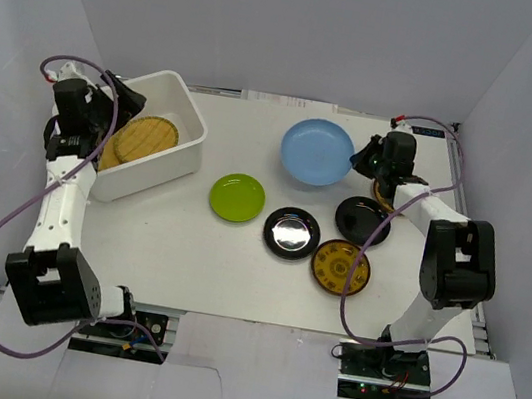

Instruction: Place the plates into the plastic bin on the countertop

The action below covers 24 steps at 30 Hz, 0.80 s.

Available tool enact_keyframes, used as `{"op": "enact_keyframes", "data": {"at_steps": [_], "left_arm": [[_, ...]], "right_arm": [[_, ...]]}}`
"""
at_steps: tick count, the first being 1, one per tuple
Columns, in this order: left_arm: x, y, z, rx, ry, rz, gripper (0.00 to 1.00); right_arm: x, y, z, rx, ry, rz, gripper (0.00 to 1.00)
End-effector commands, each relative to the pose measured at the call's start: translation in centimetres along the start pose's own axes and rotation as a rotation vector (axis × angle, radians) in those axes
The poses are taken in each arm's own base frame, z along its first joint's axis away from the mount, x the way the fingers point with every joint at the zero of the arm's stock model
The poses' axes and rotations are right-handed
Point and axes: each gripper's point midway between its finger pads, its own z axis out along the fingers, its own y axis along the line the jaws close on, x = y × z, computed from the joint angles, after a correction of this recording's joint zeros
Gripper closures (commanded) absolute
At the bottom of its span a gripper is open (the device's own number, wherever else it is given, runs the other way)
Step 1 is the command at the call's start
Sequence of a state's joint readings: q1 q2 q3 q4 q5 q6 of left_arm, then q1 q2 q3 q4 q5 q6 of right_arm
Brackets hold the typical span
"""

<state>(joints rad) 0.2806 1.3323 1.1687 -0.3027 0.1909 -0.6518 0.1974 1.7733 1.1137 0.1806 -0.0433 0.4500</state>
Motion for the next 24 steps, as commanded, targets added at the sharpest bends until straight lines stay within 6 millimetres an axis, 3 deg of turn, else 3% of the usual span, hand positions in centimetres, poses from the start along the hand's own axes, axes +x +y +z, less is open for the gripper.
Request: {"op": "enact_keyframes", "data": {"at_steps": [1,4,8,9,14,20,22,24], "left_arm": [[-1.9,-5.9,-3.0,0.177,-0.115,0.121,0.04],[0.9,-9.3,-4.4,0.285,-0.062,0.195,0.06],[6.8,-12.7,-6.3,0.467,0.111,0.244,0.07],[9.0,-14.2,-6.9,0.518,0.166,0.261,0.07],[14.7,-18.4,-8.2,0.679,0.341,0.32,0.04],[17.3,-20.8,-9.2,0.772,0.39,0.345,0.04],[17.7,-20.4,-8.4,0.739,0.396,0.352,0.09],[18.0,-19.4,-7.4,0.673,0.402,0.357,0.23]], "right_arm": [[-8.0,4.9,-3.7,-0.144,-0.241,0.065,0.92],[-9.5,7.3,-6.1,-0.213,-0.28,0.061,0.92],[-10.3,10.9,-9.8,-0.337,-0.317,0.05,0.92],[-9.9,12.0,-10.2,-0.363,-0.308,0.043,0.92],[-8.4,16.1,-12.3,-0.462,-0.287,0.014,0.92],[-6.2,18.9,-12.7,-0.492,-0.251,-0.027,0.92],[-5.6,19.9,-13.0,-0.513,-0.243,-0.034,0.92],[-5.1,20.5,-13.4,-0.529,-0.237,-0.035,0.92]]}}
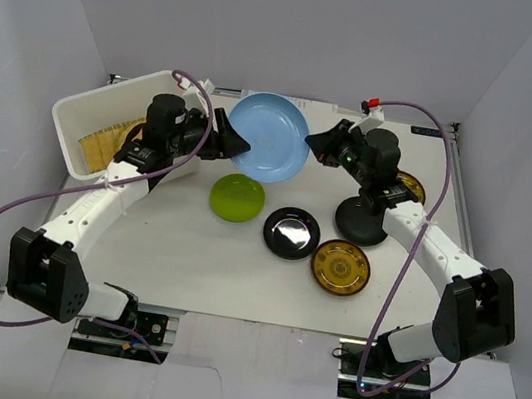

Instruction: Place the plates into the plastic bin on the countertop

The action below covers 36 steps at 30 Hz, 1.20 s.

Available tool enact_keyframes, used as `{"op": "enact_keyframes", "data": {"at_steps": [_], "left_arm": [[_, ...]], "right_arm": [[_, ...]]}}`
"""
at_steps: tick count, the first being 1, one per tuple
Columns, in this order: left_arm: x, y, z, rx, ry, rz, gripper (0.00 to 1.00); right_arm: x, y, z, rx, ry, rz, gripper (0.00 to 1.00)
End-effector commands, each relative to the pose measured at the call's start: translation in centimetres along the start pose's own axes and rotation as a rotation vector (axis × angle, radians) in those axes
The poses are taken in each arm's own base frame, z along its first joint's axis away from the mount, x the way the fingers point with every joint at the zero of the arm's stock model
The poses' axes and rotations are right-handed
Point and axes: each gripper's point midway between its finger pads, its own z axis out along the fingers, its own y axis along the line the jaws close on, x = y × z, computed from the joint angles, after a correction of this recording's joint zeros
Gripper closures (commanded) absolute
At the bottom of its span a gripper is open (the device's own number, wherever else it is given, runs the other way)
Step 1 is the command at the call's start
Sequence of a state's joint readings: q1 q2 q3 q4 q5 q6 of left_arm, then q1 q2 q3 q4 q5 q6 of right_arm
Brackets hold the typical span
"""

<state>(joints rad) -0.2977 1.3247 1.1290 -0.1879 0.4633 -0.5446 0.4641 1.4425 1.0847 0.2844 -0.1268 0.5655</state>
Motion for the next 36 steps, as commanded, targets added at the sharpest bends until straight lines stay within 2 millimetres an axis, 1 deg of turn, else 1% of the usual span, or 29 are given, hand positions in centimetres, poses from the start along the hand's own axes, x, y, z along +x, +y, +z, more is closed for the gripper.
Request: {"op": "enact_keyframes", "data": {"at_steps": [1,3,4,5,6,7,8,9,10,11,12,13,14,16,17,18,19,21,22,23,25,26,27,30,31,32,33,34,36], "left_arm": [[-1.6,0.5,0.1,-0.054,-0.044,0.032,0.42],[-1.6,0.8,0.0,-0.072,-0.053,0.036,0.63],[-1.9,1.0,-0.2,-0.091,-0.067,0.039,0.8],[-1.9,1.3,-0.3,-0.108,-0.071,0.038,0.87],[-2.1,1.4,-0.5,-0.123,-0.078,0.038,0.92],[-2.8,1.4,-0.6,-0.142,-0.094,0.042,0.96],[-3.6,2.3,-0.8,-0.197,-0.119,0.044,1.0],[-3.7,3.1,-1.1,-0.246,-0.116,0.041,1.0],[-4.5,3.7,-1.5,-0.284,-0.138,0.041,1.0],[-6.3,5.0,-2.4,-0.336,-0.19,0.029,1.0],[-7.2,5.7,-3.1,-0.355,-0.219,-0.005,1.0],[-8.1,6.5,-3.8,-0.368,-0.244,-0.037,1.0],[-9.9,8.9,-5.7,-0.4,-0.291,-0.086,1.0],[-11.4,12.2,-8.0,-0.463,-0.356,-0.189,1.0],[-12.2,15.1,-10.2,-0.53,-0.401,-0.241,1.0],[-12.4,16.8,-11.0,-0.577,-0.428,-0.296,1.0],[-12.6,18.7,-12.3,-0.617,-0.456,-0.334,1.0],[-12.0,20.8,-12.5,-0.64,-0.446,-0.382,1.0],[-11.7,22.1,-13.2,-0.668,-0.454,-0.412,0.99],[-10.7,23.2,-13.2,-0.693,-0.442,-0.439,0.99],[-9.7,25.5,-14.0,-0.755,-0.449,-0.479,0.97],[-9.4,26.2,-14.1,-0.776,-0.453,-0.484,0.94],[-8.1,27.4,-13.9,-0.802,-0.432,-0.498,0.82],[-6.7,29.0,-13.1,-0.825,-0.365,-0.503,0.75],[-5.5,29.8,-12.6,-0.832,-0.323,-0.524,0.7],[-5.1,30.1,-12.3,-0.831,-0.306,-0.531,0.63],[-4.6,30.3,-12.1,-0.832,-0.295,-0.538,0.55],[-3.9,30.6,-11.9,-0.835,-0.279,-0.549,0.33],[-3.7,30.7,-11.7,-0.827,-0.273,-0.552,0.11]], "right_arm": [[-1.5,2.1,-0.5,-0.047,-0.06,-0.011,0.92],[-0.9,2.0,-0.4,-0.04,-0.047,-0.014,0.92],[-0.9,1.9,-0.4,-0.039,-0.048,-0.015,0.92],[-0.7,1.8,-0.5,-0.035,-0.045,-0.015,0.92],[-0.5,1.7,-0.5,-0.032,-0.043,-0.014,0.86],[0.0,1.5,-0.6,-0.032,-0.032,-0.016,0.79],[0.1,1.7,-0.7,-0.043,-0.029,-0.026,0.68],[0.3,1.7,-0.8,-0.048,-0.023,-0.032,0.5],[1.0,1.6,-1.0,-0.053,-0.003,-0.034,0.43],[1.1,1.7,-1.5,-0.058,-0.002,-0.041,0.37],[1.5,1.7,-1.8,-0.062,0.006,-0.051,0.3],[2.0,1.4,-2.6,-0.058,0.013,-0.054,0.28],[2.5,1.3,-3.0,-0.056,0.021,-0.057,0.27],[2.8,1.1,-4.1,-0.054,0.021,-0.073,0.27],[4.3,0.5,-4.6,-0.045,0.049,-0.073,0.26],[4.8,0.2,-5.0,-0.042,0.058,-0.08,0.27],[5.7,-0.1,-5.6,-0.037,0.07,-0.081,0.26],[6.5,-0.7,-6.3,-0.026,0.087,-0.096,0.26],[6.5,-0.6,-6.7,-0.021,0.081,-0.103,0.27],[7.1,-1.1,-7.0,-0.009,0.093,-0.107,0.27],[7.3,-1.6,-7.5,0.011,0.095,-0.125,0.27],[7.5,-1.7,-7.7,0.016,0.101,-0.129,0.27],[7.9,-2.0,-7.9,0.02,0.106,-0.129,0.27],[8.7,-2.4,-8.3,0.025,0.119,-0.128,0.27],[8.8,-2.5,-8.4,0.026,0.12,-0.131,0.27],[8.9,-2.5,-8.5,0.027,0.123,-0.132,0.27],[9.0,-2.6,-8.6,0.03,0.125,-0.134,0.27],[9.1,-2.7,-8.7,0.034,0.126,-0.138,0.27],[9.2,-3.0,-8.9,0.049,0.123,-0.142,0.27]]}}
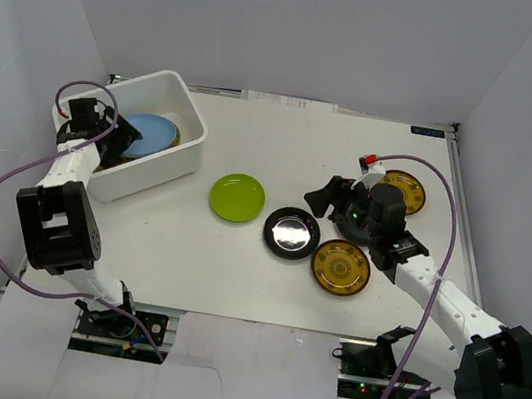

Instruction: Place the plates into the plastic bin on the countertop

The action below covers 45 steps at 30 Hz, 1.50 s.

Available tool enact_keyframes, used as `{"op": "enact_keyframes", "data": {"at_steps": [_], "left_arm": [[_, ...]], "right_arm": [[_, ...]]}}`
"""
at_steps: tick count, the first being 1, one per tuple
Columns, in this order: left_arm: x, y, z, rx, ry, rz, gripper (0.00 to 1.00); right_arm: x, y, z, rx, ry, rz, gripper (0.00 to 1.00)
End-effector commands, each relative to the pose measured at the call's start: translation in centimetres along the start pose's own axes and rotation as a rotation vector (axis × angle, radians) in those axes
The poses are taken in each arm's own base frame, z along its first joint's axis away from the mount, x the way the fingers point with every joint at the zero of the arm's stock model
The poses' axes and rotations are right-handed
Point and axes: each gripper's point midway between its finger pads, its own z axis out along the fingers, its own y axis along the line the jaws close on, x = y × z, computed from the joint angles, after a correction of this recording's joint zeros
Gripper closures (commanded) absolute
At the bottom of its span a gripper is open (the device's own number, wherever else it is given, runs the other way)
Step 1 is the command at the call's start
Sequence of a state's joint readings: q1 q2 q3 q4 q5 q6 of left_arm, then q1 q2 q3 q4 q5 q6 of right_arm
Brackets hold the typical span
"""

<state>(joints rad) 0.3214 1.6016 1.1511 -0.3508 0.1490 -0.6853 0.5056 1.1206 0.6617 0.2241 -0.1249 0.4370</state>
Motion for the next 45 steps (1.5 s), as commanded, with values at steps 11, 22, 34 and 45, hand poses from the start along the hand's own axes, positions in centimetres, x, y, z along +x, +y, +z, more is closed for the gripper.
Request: {"op": "enact_keyframes", "data": {"at_steps": [11,22,34,45], "left_arm": [[-5.4,-8.2,-8.4,0.251,-0.193,0.082,0.02],[-5.5,-6.7,-12.2,0.198,-0.362,0.087,0.02],[14.7,-19.4,-21.7,0.706,-0.002,0.35,0.15],[26.0,-8.4,-13.8,0.426,0.082,0.21,0.22]], "right_arm": [[1.1,-2.9,-1.7,0.145,-0.013,-0.035,0.28],[1.7,-5.2,-3.3,0.269,-0.035,-0.013,0.32],[1.0,-10.4,-7.5,0.475,-0.193,0.145,0.6],[5.0,-15.4,-10.8,0.533,-0.224,0.347,0.59]]}}
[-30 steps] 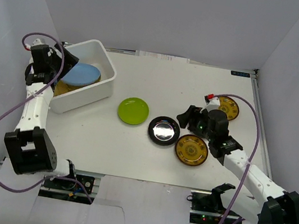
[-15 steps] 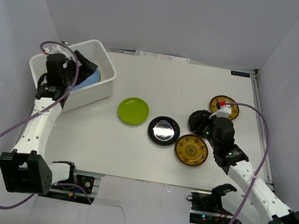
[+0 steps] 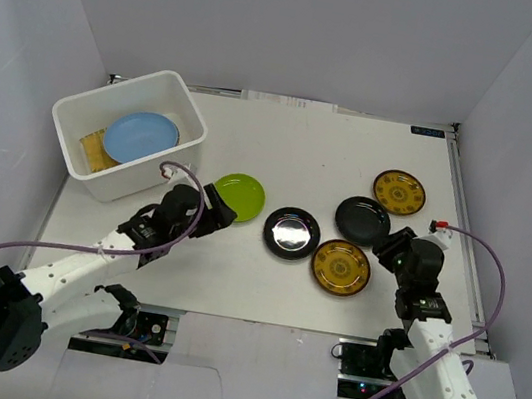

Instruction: Place the plates into the plastic bin on the countertop

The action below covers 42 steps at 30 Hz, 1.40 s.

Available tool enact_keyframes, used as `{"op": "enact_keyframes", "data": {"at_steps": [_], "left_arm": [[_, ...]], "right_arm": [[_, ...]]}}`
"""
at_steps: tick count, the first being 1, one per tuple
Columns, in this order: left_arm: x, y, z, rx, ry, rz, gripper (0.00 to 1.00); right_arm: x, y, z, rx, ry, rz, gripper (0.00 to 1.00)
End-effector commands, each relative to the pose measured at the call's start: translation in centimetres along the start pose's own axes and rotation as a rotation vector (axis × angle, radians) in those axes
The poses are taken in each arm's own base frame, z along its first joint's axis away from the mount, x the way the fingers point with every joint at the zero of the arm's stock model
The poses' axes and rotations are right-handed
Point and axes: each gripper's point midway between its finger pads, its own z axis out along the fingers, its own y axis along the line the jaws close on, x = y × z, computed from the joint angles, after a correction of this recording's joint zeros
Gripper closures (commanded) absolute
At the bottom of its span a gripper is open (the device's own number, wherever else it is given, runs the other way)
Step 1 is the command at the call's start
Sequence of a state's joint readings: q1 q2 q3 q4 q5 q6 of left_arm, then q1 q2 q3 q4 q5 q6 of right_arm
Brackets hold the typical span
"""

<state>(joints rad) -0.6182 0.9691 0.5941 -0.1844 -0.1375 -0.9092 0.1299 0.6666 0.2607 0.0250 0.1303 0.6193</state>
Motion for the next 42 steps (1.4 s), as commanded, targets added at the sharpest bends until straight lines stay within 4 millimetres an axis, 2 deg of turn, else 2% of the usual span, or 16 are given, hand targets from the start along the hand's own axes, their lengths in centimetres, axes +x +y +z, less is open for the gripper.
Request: {"op": "enact_keyframes", "data": {"at_steps": [1,4,6,8,9,10,11,15,19,25,29,31,33,37,40,42], "left_arm": [[-1.2,2.2,1.1,-0.084,-0.142,-0.114,0.21],[-1.3,3.6,2.6,-0.132,-0.183,-0.119,0.17],[-1.6,3.4,3.7,-0.165,-0.177,-0.107,0.16],[-0.7,4.7,5.3,-0.234,-0.137,-0.091,0.16],[-0.5,5.0,5.7,-0.244,-0.131,-0.09,0.16],[0.1,5.5,6.0,-0.252,-0.114,-0.093,0.16],[0.2,6.3,6.7,-0.258,-0.114,-0.111,0.16],[0.7,7.8,8.2,-0.286,-0.082,-0.135,0.18],[0.3,8.3,8.8,-0.3,-0.101,-0.134,0.24],[-0.7,9.1,10.1,-0.33,-0.16,-0.099,0.38],[-0.1,10.1,10.8,-0.366,-0.152,-0.081,0.52],[0.0,10.6,10.8,-0.382,-0.152,-0.069,0.66],[0.0,10.9,10.5,-0.389,-0.157,-0.064,0.8],[-0.2,11.1,9.2,-0.395,-0.163,-0.041,1.0],[0.0,11.0,8.0,-0.378,-0.148,-0.035,1.0],[-1.1,9.0,6.6,-0.299,-0.17,-0.024,1.0]], "right_arm": [[-0.6,0.8,-0.7,-0.07,-0.014,0.035,0.57],[0.1,-0.5,-1.0,-0.024,0.005,0.029,0.51],[0.7,-1.6,-1.0,0.017,0.02,0.032,0.48],[1.7,-2.1,-1.2,0.021,0.053,0.039,0.46],[2.5,-2.5,-1.2,0.026,0.073,0.042,0.41],[3.1,-2.5,-1.3,0.021,0.092,0.045,0.39],[4.0,-2.8,-1.3,0.022,0.116,0.059,0.28],[6.2,-2.3,-1.7,-0.035,0.19,0.095,0.24],[7.4,-2.8,-1.9,-0.027,0.221,0.109,0.26],[9.8,-3.4,-2.1,-0.029,0.294,0.143,0.4],[10.2,-3.3,-2.2,-0.033,0.309,0.146,0.44],[10.2,-3.2,-2.3,-0.043,0.309,0.15,0.44],[10.8,-3.4,-2.5,-0.041,0.324,0.152,0.46],[11.6,-3.9,-2.7,-0.028,0.348,0.152,0.51],[11.5,-3.8,-2.8,-0.034,0.345,0.149,0.6],[11.4,-3.8,-2.9,-0.031,0.343,0.149,0.66]]}}
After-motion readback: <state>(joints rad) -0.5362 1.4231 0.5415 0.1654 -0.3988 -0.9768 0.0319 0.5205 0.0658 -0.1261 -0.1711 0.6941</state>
